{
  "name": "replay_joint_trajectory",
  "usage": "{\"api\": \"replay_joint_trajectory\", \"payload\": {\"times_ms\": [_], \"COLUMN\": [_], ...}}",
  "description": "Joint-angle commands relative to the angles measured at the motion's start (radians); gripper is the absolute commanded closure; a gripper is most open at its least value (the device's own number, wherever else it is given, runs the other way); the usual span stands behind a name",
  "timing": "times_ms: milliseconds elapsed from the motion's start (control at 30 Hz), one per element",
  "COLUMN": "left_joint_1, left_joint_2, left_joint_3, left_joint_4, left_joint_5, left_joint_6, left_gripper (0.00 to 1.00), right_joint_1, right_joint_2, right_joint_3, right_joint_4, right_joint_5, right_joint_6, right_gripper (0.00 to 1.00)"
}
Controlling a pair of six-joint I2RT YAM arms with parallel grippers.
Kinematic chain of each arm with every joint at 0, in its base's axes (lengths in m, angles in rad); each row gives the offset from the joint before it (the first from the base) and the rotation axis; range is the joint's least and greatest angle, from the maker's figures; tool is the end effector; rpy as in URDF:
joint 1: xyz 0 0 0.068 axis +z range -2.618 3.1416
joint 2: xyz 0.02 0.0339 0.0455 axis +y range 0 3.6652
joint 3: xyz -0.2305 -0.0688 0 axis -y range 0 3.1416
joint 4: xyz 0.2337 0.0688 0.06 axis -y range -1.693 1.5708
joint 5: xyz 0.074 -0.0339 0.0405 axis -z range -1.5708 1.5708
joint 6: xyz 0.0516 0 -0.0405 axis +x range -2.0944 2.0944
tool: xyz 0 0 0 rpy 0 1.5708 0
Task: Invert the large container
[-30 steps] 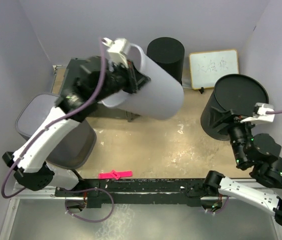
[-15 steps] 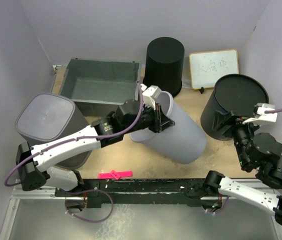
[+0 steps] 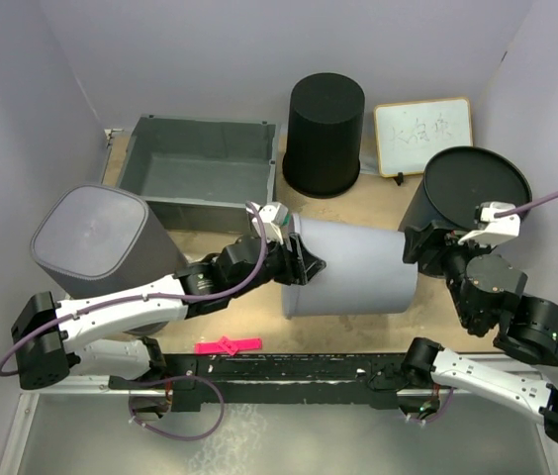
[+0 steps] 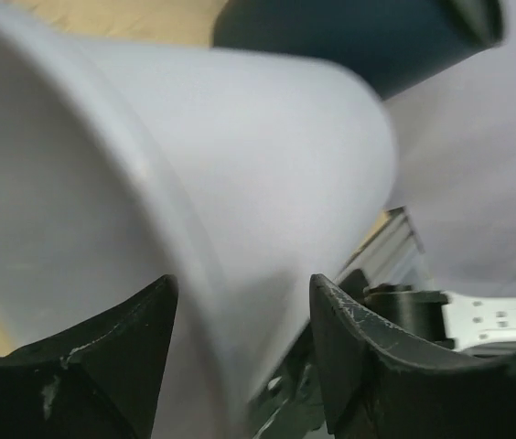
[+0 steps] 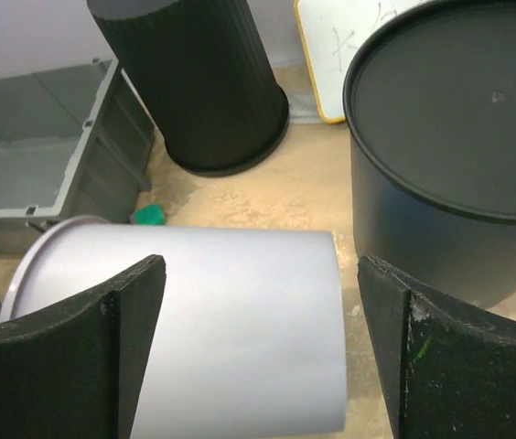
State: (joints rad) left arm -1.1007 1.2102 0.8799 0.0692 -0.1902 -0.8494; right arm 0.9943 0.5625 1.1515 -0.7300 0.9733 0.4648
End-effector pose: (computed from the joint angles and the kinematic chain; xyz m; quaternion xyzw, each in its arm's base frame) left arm 0.1444 -0.2627 0.2780 0.0416 0.7906 -0.4596 0.4025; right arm 0.0837 0.0505 0.4017 0.1212 0.7245 0.1229 0.6673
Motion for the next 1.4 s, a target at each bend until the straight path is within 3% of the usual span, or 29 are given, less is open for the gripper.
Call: {"api": "replay_joint_trajectory", "payload": {"times_ms": [0,300,833,1033,1367], "left_joint_1": [-0.008,-0.008,-0.01,-0.011,-0.011], "left_joint_2": [-0.058,-0.05,-0.045,-0.044,-0.037], "left_joint_3": [0.003,0.091,0.185,0.182,0.185], "left_joint_4": [-0.17,-0.299,-0.402,-0.413,-0.451], "left_joint_5": [-0.098,-0.106,-0.175,-0.187,-0.225], "left_joint_6": [0.056,0.118,0.159,0.149,0.124], "left_gripper": [0.41,0.38,0.36,0.51,0.97], "right_joint_1": [0.003,0.003,-0.018,-0.166,-0.602], "right_joint_2": [-0.011,0.091,0.29,0.382,0.401], "right_joint_3": [-0.041,-0.048,0.129,0.131,0.074], "right_joint_4": [-0.072,-0.154,-0.184,-0.089,0.022], "right_joint_5": [-0.053,-0.23,-0.447,-0.61,-0.941], "right_joint_6": [0.115,0.195,0.124,0.041,-0.051], "right_gripper": [0.1,0.01,0.0,0.0,0.0]}}
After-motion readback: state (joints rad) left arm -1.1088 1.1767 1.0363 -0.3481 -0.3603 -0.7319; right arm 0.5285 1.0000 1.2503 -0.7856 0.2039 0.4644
